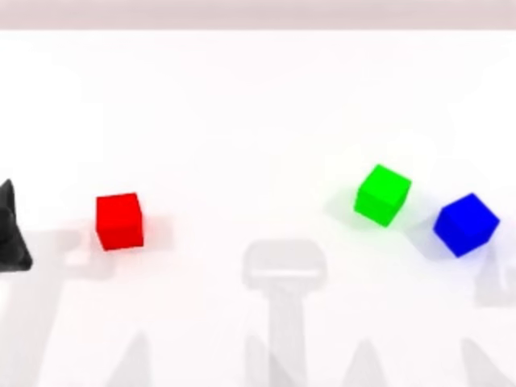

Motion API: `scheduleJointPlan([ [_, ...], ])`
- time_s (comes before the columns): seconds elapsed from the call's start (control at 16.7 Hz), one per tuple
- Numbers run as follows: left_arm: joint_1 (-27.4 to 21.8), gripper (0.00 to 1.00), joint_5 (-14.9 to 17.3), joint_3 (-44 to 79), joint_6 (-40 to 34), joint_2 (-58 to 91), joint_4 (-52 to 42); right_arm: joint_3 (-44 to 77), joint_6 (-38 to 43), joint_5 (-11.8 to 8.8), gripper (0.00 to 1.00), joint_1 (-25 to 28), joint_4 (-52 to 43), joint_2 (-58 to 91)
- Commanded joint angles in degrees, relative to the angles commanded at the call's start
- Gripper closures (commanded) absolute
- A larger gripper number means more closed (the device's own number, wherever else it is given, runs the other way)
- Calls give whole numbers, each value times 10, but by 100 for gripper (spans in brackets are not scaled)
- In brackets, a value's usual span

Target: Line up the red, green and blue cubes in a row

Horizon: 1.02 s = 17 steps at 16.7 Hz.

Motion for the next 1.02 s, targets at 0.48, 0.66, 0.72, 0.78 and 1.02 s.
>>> scheduleJointPlan([
  [0.48,-59,0,-1,343,-92,483,-262,0,0,0,0,0,0,0],
  [0.66,-81,0,-1,462,-124,649,-354,0,0,0,0,0,0,0],
  [0.72,-87,0,-1,498,-134,697,-381,0,0,0,0,0,0,0],
  [0.78,-93,0,-1,532,-144,740,-406,0,0,0,0,0,0,0],
  [1.02,-112,0,0,642,-172,868,-481,0,0,0,0,0,0,0],
])
